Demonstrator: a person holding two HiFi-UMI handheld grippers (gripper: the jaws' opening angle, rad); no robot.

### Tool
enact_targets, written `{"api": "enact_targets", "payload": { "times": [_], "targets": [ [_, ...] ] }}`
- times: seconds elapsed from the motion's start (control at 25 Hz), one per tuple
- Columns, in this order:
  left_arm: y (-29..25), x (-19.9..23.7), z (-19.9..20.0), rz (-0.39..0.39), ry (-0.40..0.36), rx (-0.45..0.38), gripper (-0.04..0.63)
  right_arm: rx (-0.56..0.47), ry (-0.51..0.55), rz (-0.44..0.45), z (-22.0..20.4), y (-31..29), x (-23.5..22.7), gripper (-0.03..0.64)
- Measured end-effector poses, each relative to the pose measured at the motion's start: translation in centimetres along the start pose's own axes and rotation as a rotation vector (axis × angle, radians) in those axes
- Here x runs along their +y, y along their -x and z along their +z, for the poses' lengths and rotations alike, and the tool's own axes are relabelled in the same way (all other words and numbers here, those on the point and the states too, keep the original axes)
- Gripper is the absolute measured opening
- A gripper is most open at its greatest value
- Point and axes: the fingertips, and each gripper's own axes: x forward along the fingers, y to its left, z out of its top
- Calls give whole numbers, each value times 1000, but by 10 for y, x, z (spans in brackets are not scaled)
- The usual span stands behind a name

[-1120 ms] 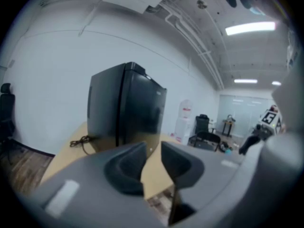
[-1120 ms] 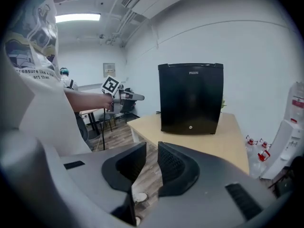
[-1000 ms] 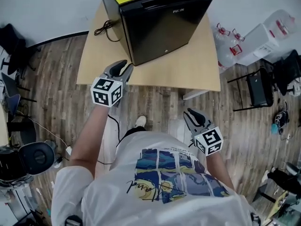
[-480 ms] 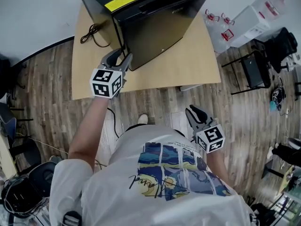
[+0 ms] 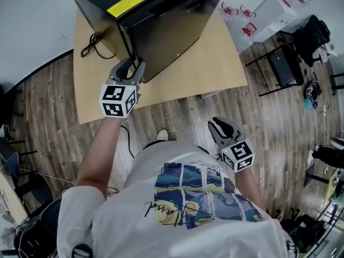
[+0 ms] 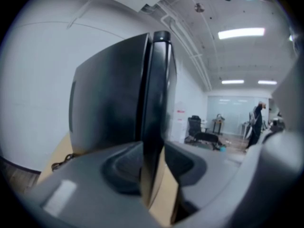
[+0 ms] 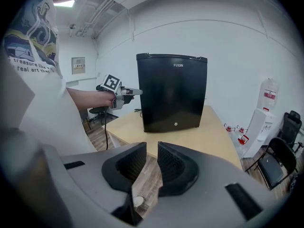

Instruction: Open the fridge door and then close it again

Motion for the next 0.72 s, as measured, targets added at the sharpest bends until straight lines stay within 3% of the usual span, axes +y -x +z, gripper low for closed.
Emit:
{"api": "enact_targets", "payload": {
  "times": [0.72],
  "targets": [
    [6,9,-1,42,6,-10,138,17,-61,-65,-16,19,7,60]
  ]
}}
